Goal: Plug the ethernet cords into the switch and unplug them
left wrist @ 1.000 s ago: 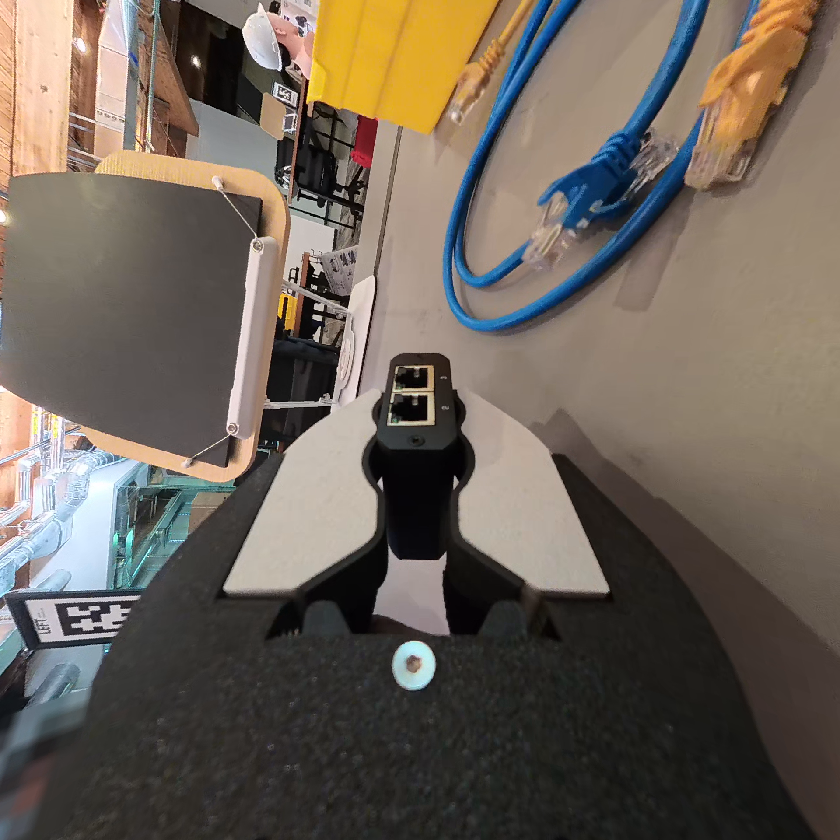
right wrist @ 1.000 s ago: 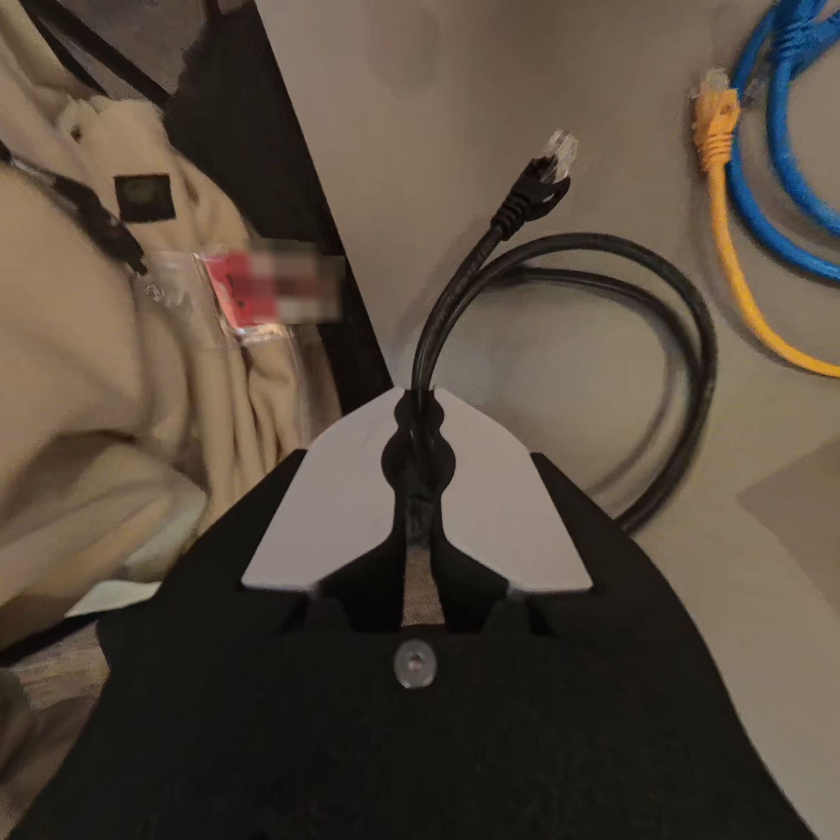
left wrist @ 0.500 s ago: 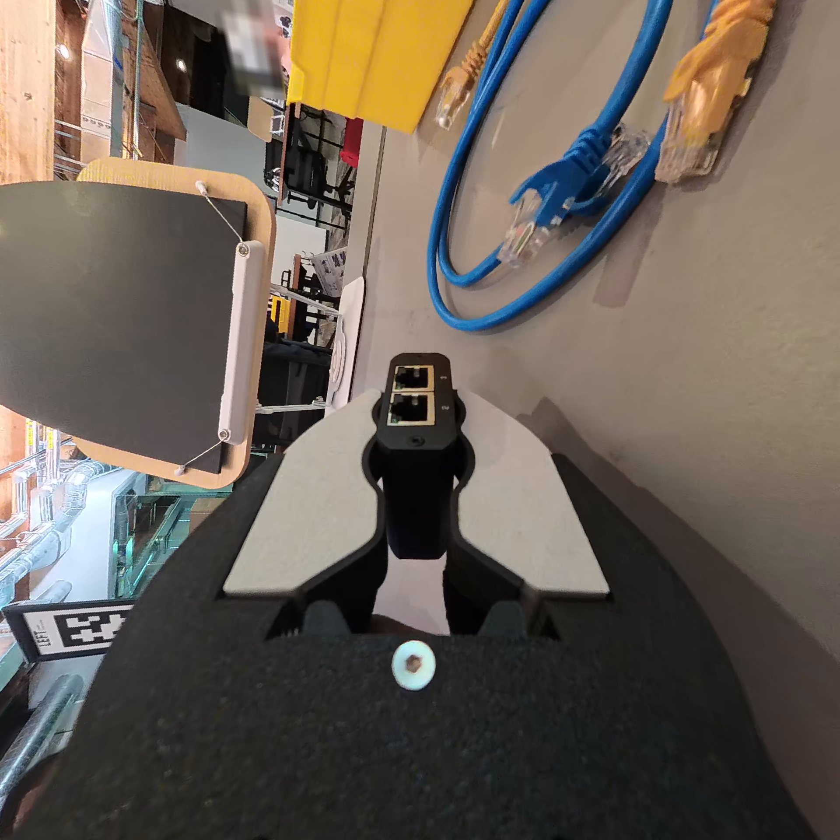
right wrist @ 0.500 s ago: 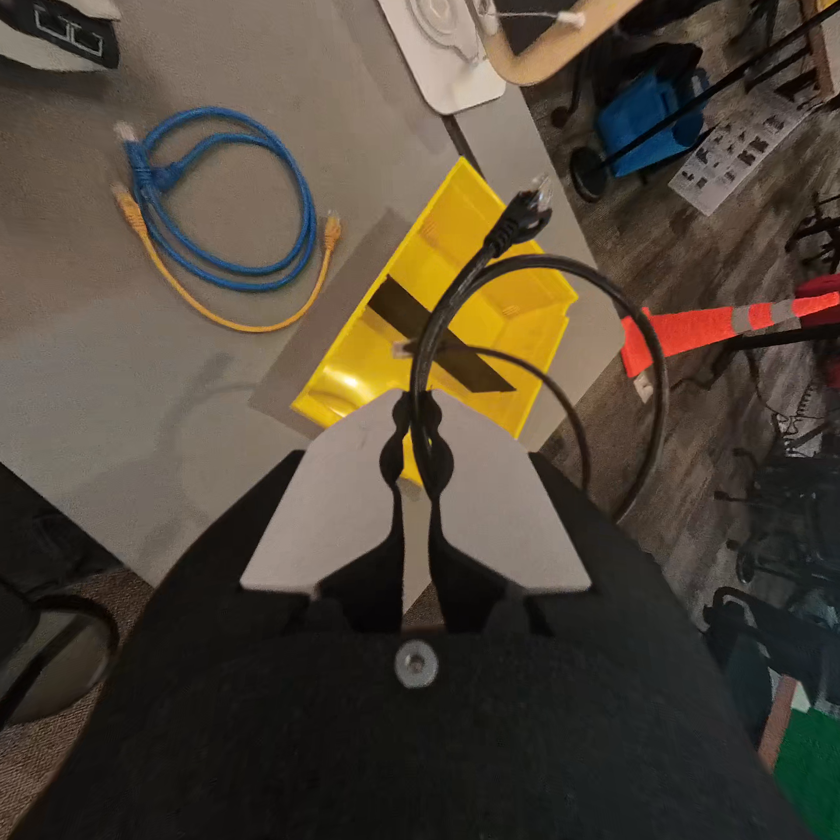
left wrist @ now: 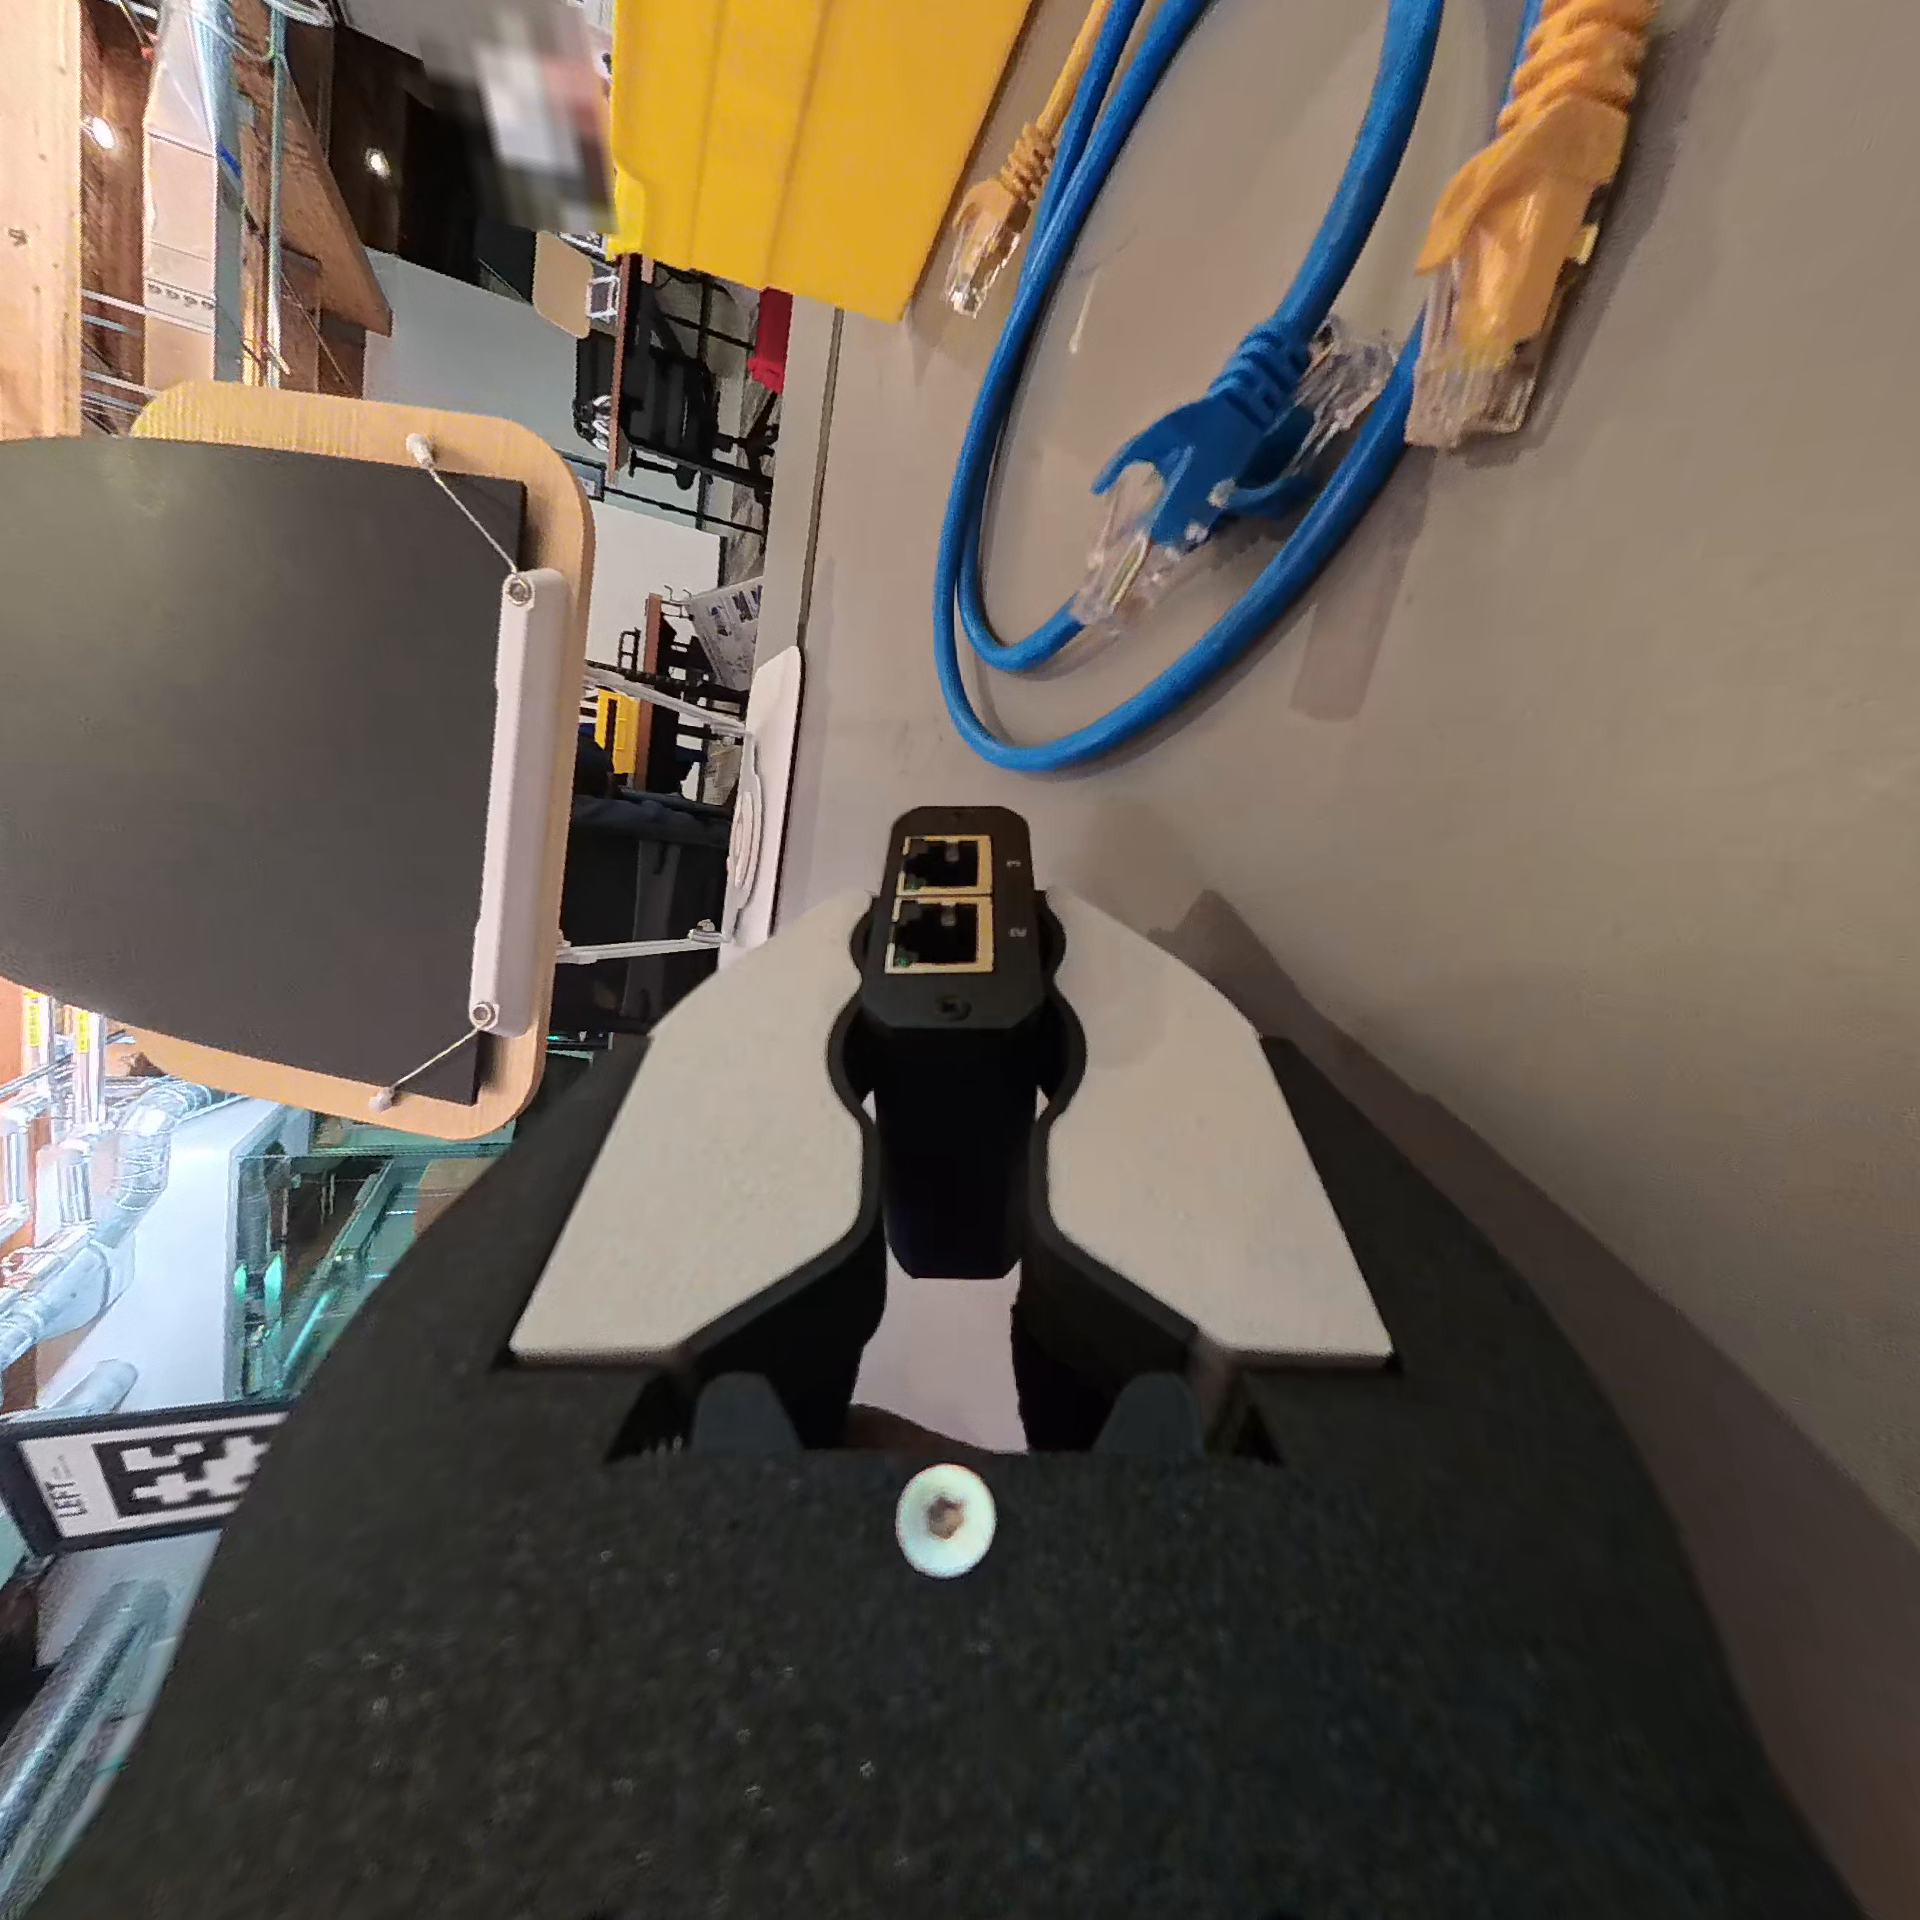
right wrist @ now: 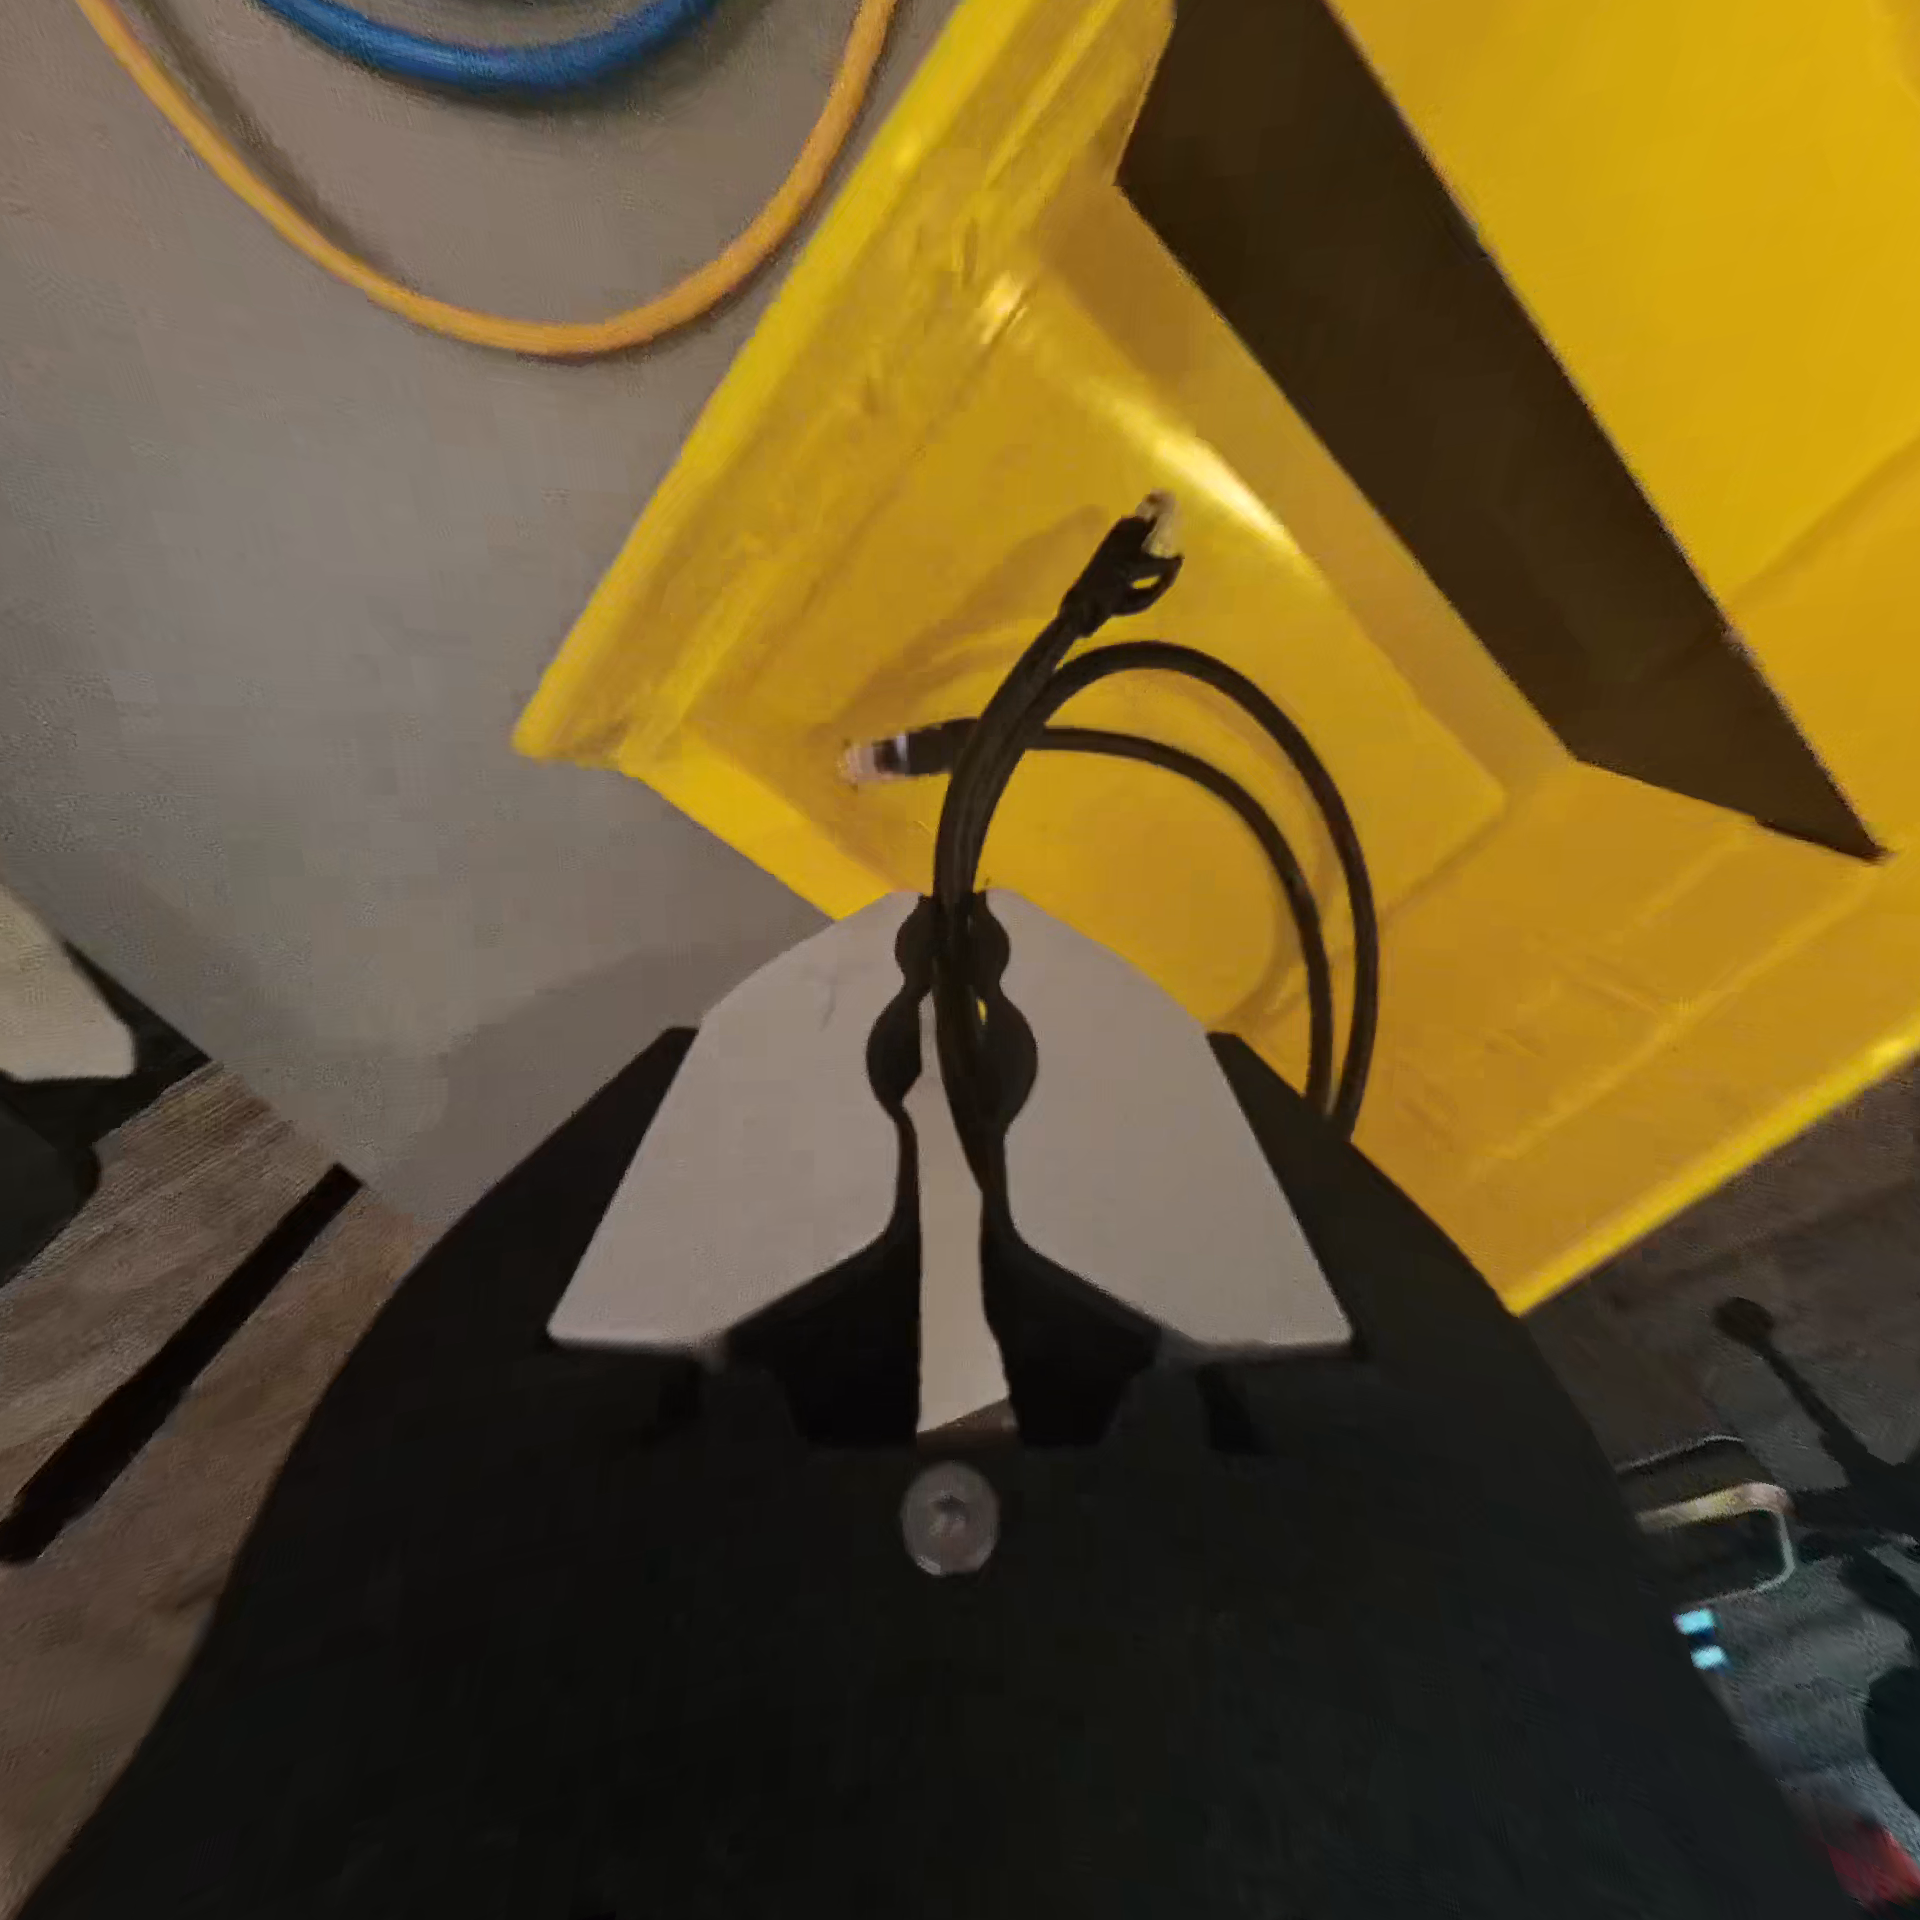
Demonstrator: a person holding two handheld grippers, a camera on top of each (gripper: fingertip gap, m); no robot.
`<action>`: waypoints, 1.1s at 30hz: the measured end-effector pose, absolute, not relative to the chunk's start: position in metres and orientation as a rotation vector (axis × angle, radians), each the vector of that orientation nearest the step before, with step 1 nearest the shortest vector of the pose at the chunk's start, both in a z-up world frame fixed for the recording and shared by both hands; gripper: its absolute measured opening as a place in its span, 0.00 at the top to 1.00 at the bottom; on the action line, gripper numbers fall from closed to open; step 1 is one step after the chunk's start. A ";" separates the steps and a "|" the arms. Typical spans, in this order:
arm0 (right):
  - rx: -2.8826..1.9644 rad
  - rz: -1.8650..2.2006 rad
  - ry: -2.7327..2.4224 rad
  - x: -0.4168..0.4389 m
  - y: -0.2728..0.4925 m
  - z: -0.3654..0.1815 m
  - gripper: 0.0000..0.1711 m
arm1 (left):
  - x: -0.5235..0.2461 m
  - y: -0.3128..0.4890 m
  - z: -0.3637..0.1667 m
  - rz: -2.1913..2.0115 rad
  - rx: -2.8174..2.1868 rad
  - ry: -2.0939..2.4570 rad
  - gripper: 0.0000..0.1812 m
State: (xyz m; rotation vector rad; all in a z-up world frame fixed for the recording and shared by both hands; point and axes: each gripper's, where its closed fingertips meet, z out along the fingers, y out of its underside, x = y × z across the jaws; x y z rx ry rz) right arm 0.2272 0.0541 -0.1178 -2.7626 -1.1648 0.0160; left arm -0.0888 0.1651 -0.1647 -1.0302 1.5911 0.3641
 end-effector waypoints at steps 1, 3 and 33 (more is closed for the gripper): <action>-2.829 0.080 -1.184 0.229 0.054 -0.128 0.96 | -0.088 0.165 -0.166 0.355 -1.038 1.594 0.86; -2.885 0.131 -1.214 0.231 0.067 -0.142 0.96 | -0.088 0.165 -0.166 0.356 -1.037 1.593 0.86; -2.215 0.307 -0.978 0.040 0.056 -0.082 0.79 | -0.092 0.167 -0.162 0.374 -1.025 1.585 0.86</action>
